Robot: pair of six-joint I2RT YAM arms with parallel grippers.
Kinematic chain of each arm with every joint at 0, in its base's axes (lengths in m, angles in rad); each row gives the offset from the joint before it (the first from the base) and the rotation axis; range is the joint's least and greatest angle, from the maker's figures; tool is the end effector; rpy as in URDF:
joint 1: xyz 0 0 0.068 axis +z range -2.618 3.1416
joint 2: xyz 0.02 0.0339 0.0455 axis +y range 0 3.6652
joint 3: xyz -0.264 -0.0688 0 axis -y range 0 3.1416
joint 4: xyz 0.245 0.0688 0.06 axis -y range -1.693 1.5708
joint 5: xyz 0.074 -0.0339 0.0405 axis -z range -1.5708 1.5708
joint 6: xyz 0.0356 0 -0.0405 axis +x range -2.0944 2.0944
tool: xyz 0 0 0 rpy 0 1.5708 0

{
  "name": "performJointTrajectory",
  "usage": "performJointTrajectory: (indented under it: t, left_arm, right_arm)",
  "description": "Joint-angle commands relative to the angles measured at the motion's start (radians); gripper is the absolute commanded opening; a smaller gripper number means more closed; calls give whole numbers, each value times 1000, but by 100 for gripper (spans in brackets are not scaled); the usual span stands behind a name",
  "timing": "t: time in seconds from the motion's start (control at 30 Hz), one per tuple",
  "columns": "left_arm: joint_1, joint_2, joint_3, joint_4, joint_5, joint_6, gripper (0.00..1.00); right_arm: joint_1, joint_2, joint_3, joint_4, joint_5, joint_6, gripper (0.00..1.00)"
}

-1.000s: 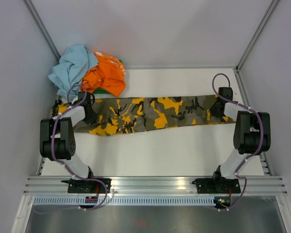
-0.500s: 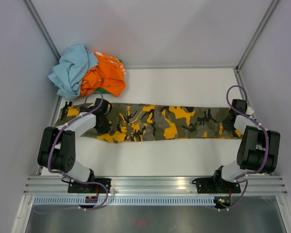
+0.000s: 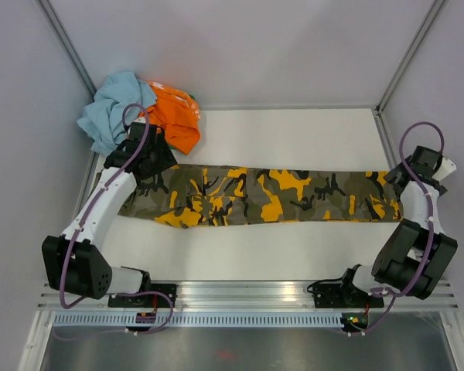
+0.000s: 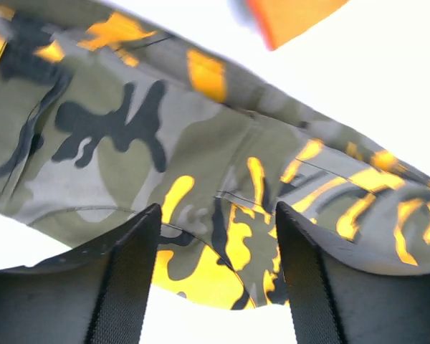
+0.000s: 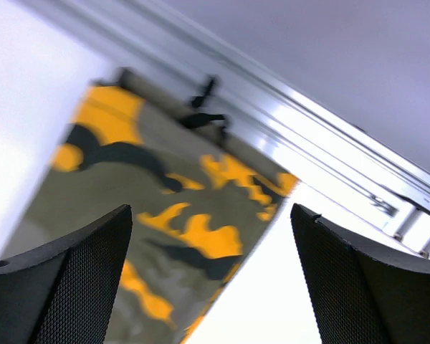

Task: Fold and stack the trousers
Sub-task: Fold the trousers

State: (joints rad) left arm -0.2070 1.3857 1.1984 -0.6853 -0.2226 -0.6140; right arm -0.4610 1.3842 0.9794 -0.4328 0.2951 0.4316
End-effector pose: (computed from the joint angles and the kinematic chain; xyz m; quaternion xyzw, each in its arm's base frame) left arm 0.2885 -0.0526 0.3030 -0.2259 0.9069 -0.0400 0.3533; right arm 0.2571 -0.1392 0.2513 0.4461 0.8102 -0.1424 0.3525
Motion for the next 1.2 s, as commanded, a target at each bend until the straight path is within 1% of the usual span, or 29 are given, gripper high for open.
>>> performJointTrajectory:
  t: [0.0,0.07,0.17,0.23,0.33,0.5,0.67,0.97,1.07,1.17]
  left_arm:
    - [3,-57,24,24,115,155,71]
    - [3,-57,17,26,127,174,72]
    - [3,-48,9,20,140,181,72]
    - [4,-45,-5,30,163,183,72]
    - [3,-37,-14,43,193,183,71]
    - [3,-50,-49,53,206,171,71]
    - [3,-43,-60,49,204,171,71]
    - [4,-19,-39,44,195,172,71]
    - [3,-4,-33,43,197,172,71]
    - [4,6,-25,33,187,172,71]
  right_arm:
    - [-105,9,-88,47,12,12,98]
    - [-122,51,-102,97,9,-8,98]
    - [-130,139,-53,94,-14,-69,97]
    - [-128,185,-35,111,-39,-100,93]
    - [-130,200,-13,146,-63,-141,89]
    - [-130,206,4,197,-82,-224,89]
    - [-130,285,50,183,-99,-301,87]
    - [-128,380,64,193,-184,-306,85]
    - [-130,410,64,195,-194,-300,82]
    - [-130,434,64,192,-163,-291,74]
